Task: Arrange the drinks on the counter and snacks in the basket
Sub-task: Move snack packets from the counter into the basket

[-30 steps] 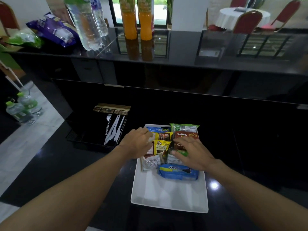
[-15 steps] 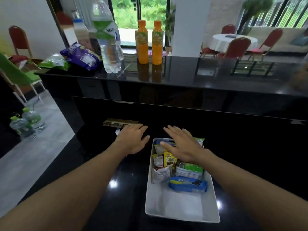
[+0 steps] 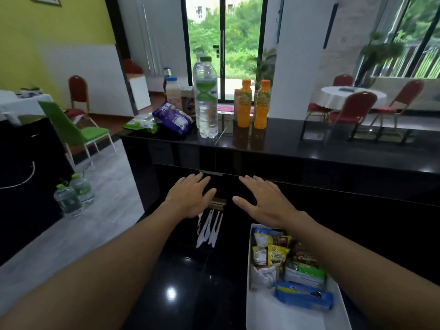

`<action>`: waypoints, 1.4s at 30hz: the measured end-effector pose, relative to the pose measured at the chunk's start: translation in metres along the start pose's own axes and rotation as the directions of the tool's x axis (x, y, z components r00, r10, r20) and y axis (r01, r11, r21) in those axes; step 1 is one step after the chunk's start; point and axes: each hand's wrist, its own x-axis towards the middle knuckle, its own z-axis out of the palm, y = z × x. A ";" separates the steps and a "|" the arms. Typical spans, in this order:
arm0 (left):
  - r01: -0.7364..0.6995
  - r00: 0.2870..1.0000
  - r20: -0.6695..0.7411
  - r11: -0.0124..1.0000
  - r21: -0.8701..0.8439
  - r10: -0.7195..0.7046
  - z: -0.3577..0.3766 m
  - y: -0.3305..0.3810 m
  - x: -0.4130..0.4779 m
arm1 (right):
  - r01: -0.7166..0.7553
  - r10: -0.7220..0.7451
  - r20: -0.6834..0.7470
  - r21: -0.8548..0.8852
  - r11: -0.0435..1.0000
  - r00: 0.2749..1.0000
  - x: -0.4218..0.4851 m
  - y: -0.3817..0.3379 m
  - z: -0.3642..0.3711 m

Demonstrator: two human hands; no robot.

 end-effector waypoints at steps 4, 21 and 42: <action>0.029 0.999 -0.021 0.999 0.021 -0.029 -0.019 -0.019 0.000 | 0.060 -0.059 -0.060 0.009 0.998 0.996 0.015 -0.016 -0.014; 0.246 0.948 -0.211 0.969 0.022 -0.236 -0.082 -0.061 0.030 | 0.316 -0.300 -0.137 0.119 0.941 0.944 0.110 -0.044 -0.041; 0.307 0.903 -0.288 0.948 -0.086 -0.319 -0.105 -0.189 0.082 | 0.320 -0.279 -0.256 0.133 0.938 0.925 0.239 -0.132 -0.013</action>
